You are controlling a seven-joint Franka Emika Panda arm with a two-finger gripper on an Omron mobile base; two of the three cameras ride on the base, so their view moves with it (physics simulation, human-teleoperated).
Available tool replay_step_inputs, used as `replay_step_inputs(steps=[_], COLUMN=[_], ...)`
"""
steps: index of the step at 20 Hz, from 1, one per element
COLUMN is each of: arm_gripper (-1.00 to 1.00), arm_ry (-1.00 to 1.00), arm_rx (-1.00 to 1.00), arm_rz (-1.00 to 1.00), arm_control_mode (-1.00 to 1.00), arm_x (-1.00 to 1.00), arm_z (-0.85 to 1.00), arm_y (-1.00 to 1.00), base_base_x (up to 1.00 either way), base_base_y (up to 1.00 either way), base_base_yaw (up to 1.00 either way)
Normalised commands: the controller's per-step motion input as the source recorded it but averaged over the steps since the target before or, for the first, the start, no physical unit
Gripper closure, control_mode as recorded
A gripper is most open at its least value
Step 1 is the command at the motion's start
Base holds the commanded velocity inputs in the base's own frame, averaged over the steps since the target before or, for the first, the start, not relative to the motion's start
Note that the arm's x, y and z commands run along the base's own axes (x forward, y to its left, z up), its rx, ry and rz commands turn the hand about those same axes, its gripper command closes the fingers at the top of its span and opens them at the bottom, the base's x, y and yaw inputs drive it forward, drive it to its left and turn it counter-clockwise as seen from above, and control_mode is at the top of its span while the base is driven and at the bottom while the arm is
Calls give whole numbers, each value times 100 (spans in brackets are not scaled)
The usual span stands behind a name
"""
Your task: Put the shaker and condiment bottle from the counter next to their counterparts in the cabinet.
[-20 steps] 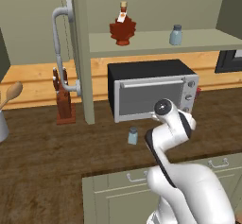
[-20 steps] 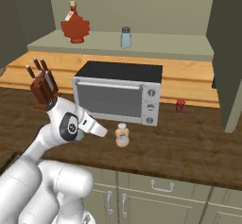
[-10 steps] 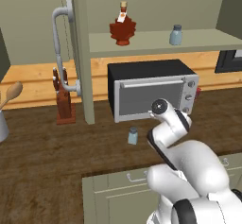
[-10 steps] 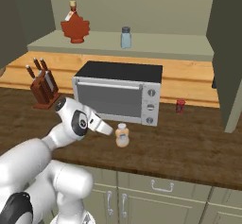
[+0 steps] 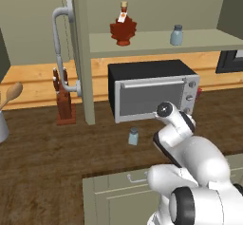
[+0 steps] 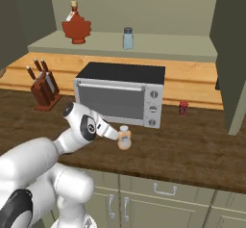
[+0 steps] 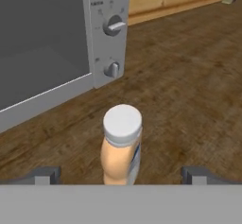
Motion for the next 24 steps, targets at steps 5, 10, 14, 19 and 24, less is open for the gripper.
replay_step_inputs(steps=[5,10,14,19,24], arm_gripper=[-100,-100,-100,-100,-100], arm_ry=[0,0,-2,-3,-7], arm_rx=[0,0,0,0,1], arm_rz=[0,0,0,0,0], arm_control_mode=[-100,-100,-100,-100,-100], arm_x=[0,2,14,8,0], arm_z=[-39,-28,-29,-29,-40], arm_y=[0,-5,-14,-8,-26], base_base_x=[0,0,0,0,0], base_base_y=[0,0,0,0,0], base_base_yaw=[0,0,0,0,0])
